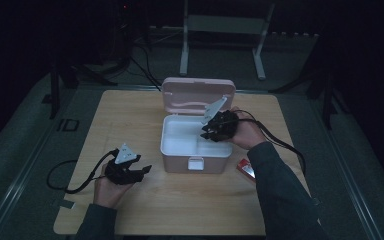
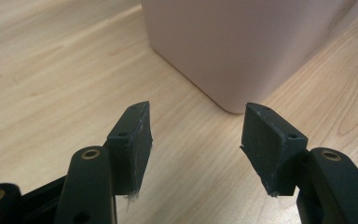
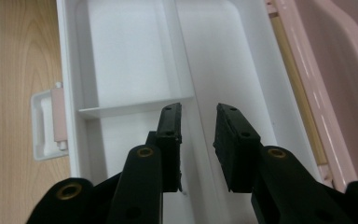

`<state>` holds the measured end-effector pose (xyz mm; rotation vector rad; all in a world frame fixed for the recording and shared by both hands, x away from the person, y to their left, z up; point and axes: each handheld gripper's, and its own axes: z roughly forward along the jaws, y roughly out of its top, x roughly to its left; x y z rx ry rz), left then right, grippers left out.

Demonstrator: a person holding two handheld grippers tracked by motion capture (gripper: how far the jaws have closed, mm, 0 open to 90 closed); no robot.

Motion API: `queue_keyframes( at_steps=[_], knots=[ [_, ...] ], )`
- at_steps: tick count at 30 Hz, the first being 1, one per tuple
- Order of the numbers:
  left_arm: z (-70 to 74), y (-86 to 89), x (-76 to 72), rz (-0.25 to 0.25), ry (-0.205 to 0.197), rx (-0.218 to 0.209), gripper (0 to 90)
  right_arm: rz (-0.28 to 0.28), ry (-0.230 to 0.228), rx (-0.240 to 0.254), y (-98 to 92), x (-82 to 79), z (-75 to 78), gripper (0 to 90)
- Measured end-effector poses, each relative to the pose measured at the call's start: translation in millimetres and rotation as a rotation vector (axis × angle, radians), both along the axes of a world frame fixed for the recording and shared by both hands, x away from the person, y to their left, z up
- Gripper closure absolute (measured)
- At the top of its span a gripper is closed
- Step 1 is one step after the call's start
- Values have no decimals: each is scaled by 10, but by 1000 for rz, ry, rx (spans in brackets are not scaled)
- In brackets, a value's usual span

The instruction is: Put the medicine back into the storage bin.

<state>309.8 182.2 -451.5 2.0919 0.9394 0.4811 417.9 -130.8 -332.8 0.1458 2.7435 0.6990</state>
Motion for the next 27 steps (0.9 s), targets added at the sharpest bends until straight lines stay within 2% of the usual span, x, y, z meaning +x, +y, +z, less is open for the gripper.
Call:
queue_keyframes(
  at_steps=[2, 5, 8, 10, 12, 13, 14, 15, 16, 17, 20, 26, 27],
  knots=[
    [-40, -10, -10, -2, 14, -6, 427, 10, 6, -19, 34, 7, 4, 734],
    [-78, -24, -3, -3, 28, 6, 427, 34, 22, -79, 126, 25, -7, 749],
    [-96, -40, 1, -8, 34, 10, 426, 39, 32, -161, 222, 68, -48, 768],
    [-109, -53, 2, -12, 38, 11, 426, 36, 39, -193, 261, 107, -62, 794],
    [-119, -62, 5, -11, 39, 11, 426, 43, 79, -197, 304, 194, -73, 826],
    [-121, -63, 6, -12, 40, 12, 426, 43, 79, -197, 304, 194, -73, 826],
    [-121, -62, 3, -13, 40, 12, 426, 44, 96, -234, 330, 227, -114, 829],
    [-121, -62, 3, -13, 40, 12, 426, 44, 99, -255, 342, 234, -132, 829],
    [-121, -61, 2, -13, 40, 13, 426, 44, 99, -255, 342, 234, -132, 829],
    [-122, -62, 4, -11, 40, 11, 426, 52, 104, -291, 379, 248, -161, 832],
    [-126, -66, 7, -14, 43, 10, 426, 64, 110, -303, 407, 262, -160, 835],
    [-127, -64, 7, -14, 42, 15, 427, 81, 159, -395, 549, 338, -171, 855],
    [-126, -63, 7, -14, 41, 15, 427, 81, 159, -395, 549, 338, -171, 855]
  ],
)
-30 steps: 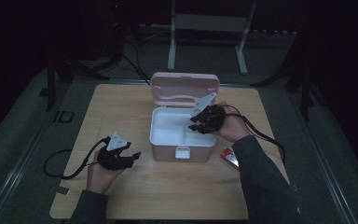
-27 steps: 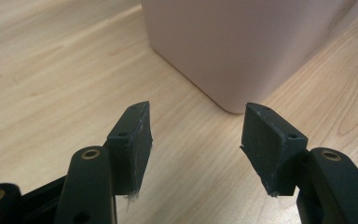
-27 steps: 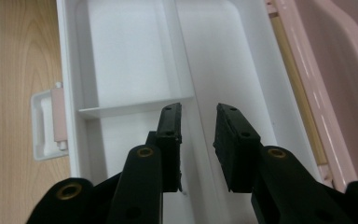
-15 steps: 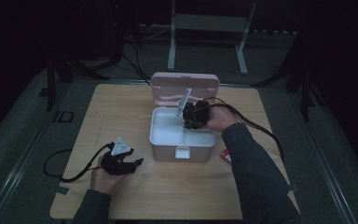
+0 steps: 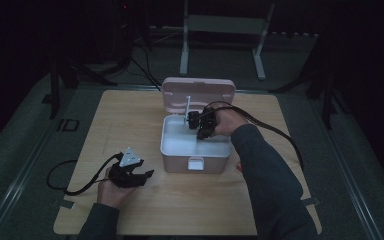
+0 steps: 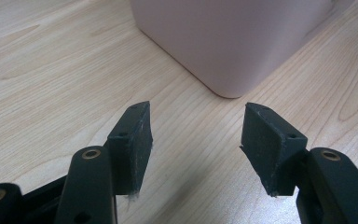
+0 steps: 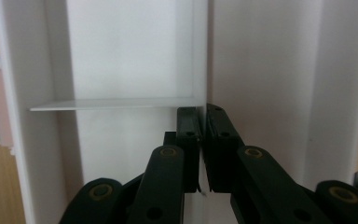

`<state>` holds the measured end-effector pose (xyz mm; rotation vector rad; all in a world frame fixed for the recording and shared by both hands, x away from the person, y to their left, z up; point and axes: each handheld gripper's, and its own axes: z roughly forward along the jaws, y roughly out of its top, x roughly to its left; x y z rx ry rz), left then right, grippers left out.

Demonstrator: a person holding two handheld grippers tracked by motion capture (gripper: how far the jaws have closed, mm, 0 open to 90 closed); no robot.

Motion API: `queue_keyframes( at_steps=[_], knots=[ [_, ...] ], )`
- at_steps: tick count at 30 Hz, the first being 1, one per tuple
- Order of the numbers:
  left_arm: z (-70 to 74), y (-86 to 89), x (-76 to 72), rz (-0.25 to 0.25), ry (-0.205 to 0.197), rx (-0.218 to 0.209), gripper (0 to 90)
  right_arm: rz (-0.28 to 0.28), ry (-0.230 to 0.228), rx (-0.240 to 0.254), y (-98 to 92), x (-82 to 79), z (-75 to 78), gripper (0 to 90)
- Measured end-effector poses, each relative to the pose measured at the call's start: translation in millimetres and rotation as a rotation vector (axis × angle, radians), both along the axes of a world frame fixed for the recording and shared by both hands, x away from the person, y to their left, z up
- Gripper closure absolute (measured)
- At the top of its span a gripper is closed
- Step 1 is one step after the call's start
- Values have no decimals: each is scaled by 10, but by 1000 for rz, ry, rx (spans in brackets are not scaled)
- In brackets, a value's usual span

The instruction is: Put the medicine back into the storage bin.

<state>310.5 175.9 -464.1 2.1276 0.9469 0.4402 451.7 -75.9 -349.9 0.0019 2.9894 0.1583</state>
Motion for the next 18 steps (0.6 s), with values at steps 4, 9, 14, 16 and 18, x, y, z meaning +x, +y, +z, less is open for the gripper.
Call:
queue_keyframes(
  at_steps=[4, 9, 14, 16, 18],
  knots=[
    [-6, 3, 4, -1, 2, 3, 427, 3, 27, -20, 30, 40, -45, 852],
    [-20, -14, 9, -1, 7, 5, 427, -4, 43, -25, 39, 53, -46, 870],
    [-20, -15, 7, -2, 6, 6, 427, 0, 30, -59, 85, 41, -48, 876],
    [-17, -9, 4, -1, 5, 7, 428, 5, 20, -80, 111, 31, -45, 877],
    [-13, -4, 2, 1, 0, 7, 427, 5, 21, -74, 105, 31, -46, 878]
  ],
)
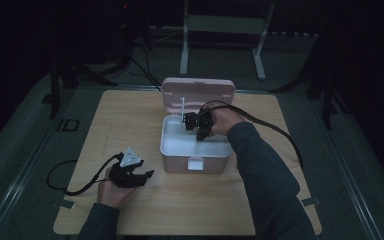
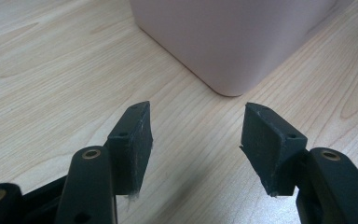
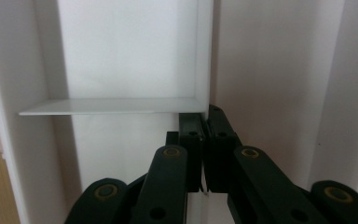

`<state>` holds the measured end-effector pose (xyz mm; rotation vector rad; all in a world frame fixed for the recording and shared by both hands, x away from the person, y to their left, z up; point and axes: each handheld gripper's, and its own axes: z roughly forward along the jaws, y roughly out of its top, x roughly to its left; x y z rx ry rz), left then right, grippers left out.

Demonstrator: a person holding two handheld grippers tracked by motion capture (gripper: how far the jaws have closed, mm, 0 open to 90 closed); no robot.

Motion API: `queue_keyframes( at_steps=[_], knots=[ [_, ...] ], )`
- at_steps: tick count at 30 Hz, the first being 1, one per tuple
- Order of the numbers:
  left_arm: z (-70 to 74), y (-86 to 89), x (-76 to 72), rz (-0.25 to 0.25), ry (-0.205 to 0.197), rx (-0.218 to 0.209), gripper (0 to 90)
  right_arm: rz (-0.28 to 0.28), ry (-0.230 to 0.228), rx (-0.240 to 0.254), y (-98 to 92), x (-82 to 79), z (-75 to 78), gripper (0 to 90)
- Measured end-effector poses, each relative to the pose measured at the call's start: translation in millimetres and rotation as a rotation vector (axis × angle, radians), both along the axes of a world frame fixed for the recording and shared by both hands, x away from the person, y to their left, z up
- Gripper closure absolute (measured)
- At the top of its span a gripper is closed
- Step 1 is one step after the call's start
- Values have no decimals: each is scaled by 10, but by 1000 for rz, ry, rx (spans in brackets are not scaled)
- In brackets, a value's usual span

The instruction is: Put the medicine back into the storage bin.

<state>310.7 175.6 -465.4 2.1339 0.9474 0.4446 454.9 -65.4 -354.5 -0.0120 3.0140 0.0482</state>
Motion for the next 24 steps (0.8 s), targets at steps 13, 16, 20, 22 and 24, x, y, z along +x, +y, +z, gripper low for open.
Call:
queue_keyframes(
  at_steps=[13, 16, 20, 22, 24],
  knots=[
    [-3, 0, 4, -2, 8, -2, 427, -18, 7, 74, -78, -15, 60, 896],
    [0, 6, 6, -1, 6, -1, 428, -17, 3, 83, -85, -21, 85, 896],
    [-1, 4, 4, -1, 6, 0, 427, -18, 1, 95, -99, -24, 129, 896],
    [0, 6, 4, -1, 6, -2, 428, -17, 2, 105, -109, -26, 152, 896],
    [2, 6, 3, -1, 5, -3, 428, -20, -1, 113, -121, -36, 177, 896]
  ],
)
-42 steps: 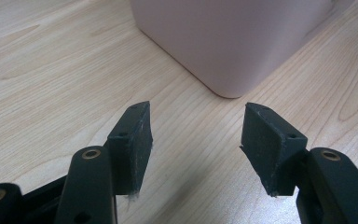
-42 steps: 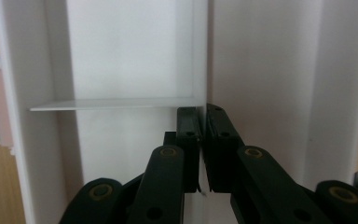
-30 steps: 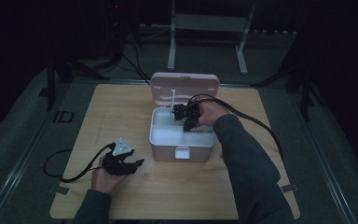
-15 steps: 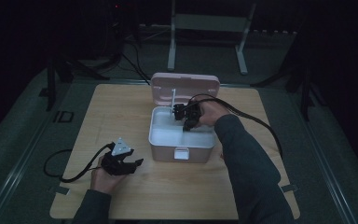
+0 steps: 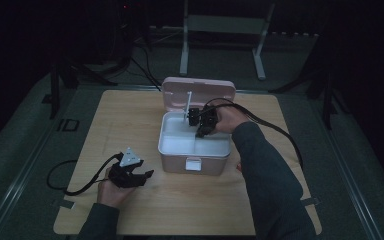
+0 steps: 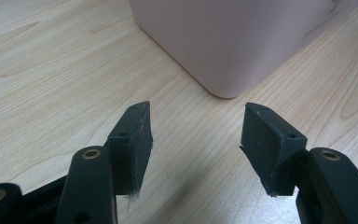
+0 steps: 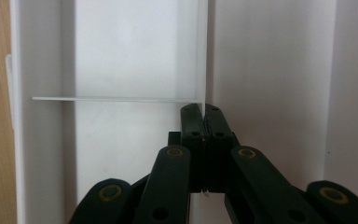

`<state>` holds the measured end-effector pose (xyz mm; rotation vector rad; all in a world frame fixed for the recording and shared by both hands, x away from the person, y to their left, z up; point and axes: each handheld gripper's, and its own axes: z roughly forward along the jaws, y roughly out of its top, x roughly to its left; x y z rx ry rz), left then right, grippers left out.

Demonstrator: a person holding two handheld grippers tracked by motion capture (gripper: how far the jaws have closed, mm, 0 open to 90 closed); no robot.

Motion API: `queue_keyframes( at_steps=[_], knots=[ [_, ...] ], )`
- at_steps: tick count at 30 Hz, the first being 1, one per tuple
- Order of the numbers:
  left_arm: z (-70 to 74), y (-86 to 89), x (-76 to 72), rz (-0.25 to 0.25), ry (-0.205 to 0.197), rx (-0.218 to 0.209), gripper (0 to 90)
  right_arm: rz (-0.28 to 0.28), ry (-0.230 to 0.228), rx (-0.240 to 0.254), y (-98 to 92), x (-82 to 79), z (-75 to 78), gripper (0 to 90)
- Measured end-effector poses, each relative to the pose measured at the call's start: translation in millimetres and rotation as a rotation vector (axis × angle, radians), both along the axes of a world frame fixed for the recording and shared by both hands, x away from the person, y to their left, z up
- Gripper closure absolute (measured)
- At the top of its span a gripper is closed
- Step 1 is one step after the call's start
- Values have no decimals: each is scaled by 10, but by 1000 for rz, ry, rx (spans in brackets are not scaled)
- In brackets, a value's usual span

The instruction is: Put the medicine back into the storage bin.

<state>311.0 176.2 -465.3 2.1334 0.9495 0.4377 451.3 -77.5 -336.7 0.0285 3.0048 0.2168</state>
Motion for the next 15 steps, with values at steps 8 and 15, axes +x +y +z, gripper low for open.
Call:
queue_keyframes(
  at_steps=[8, 15],
  knots=[
    [1, 2, 0, -1, -1, 0, 428, 1, 6, 54, -77, -34, 130, 896],
    [-3, 17, 3, 4, 3, -7, 430, 14, 19, 68, -236, -135, 209, 896]
  ],
)
